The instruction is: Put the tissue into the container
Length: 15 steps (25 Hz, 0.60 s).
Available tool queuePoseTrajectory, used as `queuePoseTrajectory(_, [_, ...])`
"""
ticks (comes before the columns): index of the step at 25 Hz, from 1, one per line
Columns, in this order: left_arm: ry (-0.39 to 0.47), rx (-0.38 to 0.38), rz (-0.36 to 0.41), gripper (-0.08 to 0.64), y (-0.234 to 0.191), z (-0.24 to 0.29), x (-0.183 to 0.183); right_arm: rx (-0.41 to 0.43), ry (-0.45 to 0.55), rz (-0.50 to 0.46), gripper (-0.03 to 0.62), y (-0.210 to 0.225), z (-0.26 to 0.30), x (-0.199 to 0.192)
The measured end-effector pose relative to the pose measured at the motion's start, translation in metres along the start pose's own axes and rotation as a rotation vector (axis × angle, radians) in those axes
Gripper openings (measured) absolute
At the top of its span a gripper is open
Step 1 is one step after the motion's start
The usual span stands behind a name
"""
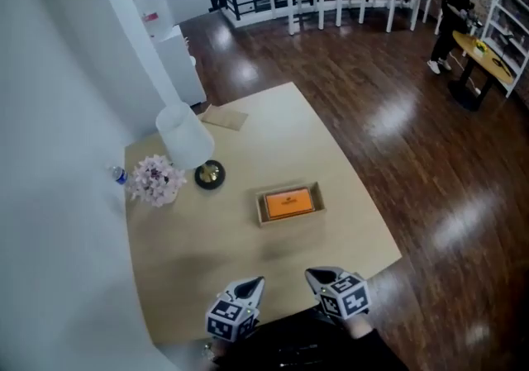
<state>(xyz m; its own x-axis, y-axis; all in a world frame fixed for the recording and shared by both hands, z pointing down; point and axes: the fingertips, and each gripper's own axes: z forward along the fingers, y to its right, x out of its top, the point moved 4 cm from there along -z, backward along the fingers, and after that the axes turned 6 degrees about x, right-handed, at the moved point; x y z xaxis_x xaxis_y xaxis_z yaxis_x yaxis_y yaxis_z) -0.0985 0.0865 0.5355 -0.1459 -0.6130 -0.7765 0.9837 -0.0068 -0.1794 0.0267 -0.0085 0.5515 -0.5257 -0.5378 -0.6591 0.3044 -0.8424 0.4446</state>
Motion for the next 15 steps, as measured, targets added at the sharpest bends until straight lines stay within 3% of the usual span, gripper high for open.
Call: queuePoseTrajectory(15, [0.034, 0.035, -0.040, 0.000, -0.016, -0.027, -0.011, -0.010, 0.013, -0.037, 0.009, -0.024, 0.004, 0.005])
